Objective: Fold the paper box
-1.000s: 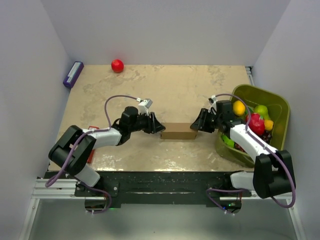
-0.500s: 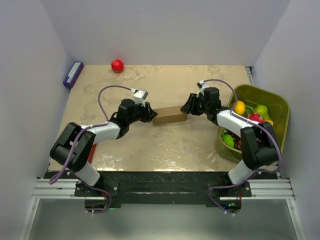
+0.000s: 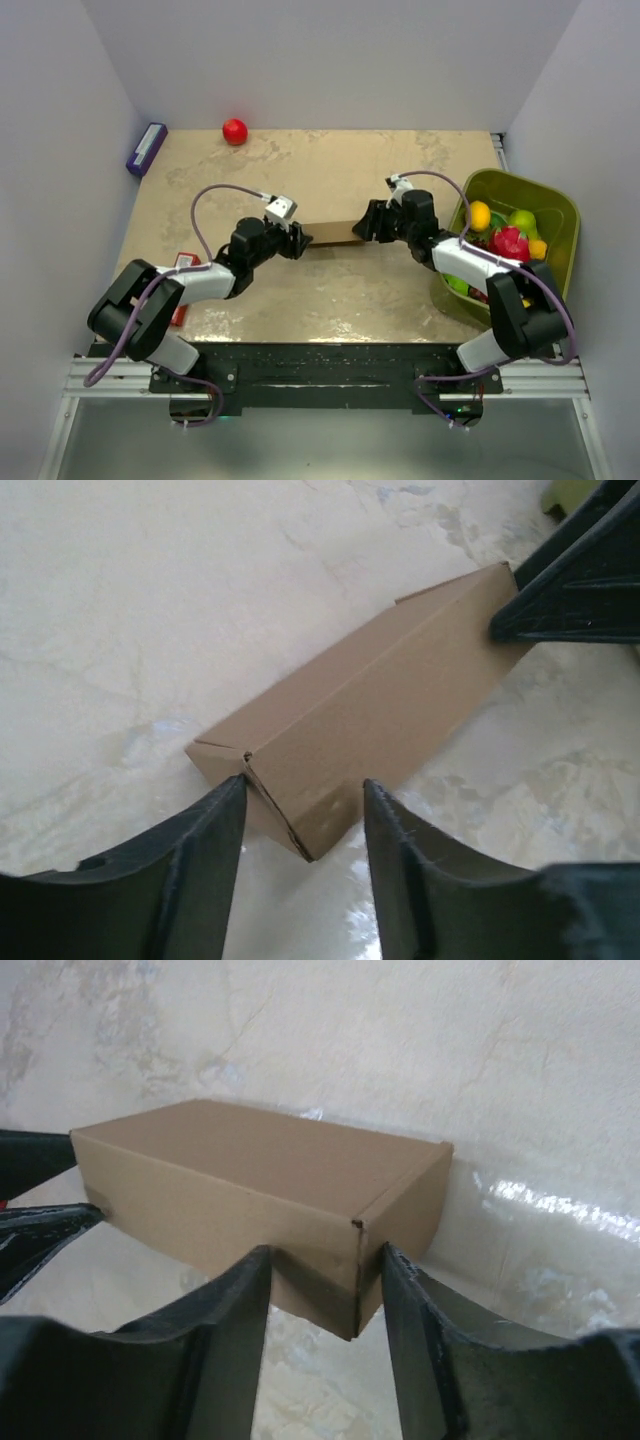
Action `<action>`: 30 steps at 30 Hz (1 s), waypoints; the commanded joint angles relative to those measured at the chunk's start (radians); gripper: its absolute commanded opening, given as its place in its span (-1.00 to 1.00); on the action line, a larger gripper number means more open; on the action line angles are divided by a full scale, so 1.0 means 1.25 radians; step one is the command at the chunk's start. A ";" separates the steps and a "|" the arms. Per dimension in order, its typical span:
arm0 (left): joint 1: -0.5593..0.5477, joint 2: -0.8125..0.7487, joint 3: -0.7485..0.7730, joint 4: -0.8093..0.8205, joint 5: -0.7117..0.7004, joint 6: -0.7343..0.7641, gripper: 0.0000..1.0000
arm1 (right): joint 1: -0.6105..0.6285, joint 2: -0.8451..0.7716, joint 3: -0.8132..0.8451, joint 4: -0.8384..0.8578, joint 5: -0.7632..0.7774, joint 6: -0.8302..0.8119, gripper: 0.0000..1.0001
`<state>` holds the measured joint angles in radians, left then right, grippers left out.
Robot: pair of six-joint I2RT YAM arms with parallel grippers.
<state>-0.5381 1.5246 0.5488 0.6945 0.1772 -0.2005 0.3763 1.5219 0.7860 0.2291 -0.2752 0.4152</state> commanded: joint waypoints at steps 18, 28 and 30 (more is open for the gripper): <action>-0.005 -0.372 -0.058 -0.189 -0.009 -0.029 1.00 | 0.041 -0.190 0.100 -0.146 0.002 -0.097 0.98; 0.354 -0.405 0.113 -0.370 0.168 -0.106 1.00 | -0.134 -0.203 0.203 -0.218 -0.003 -0.099 0.98; 0.404 -0.412 0.140 -0.385 0.225 -0.116 1.00 | -0.167 -0.228 0.208 -0.235 0.007 -0.104 0.98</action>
<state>-0.1608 1.0470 0.6422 0.2726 0.3153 -0.2832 0.2237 1.2972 0.9913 -0.0128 -0.3046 0.3145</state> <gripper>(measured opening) 0.997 0.986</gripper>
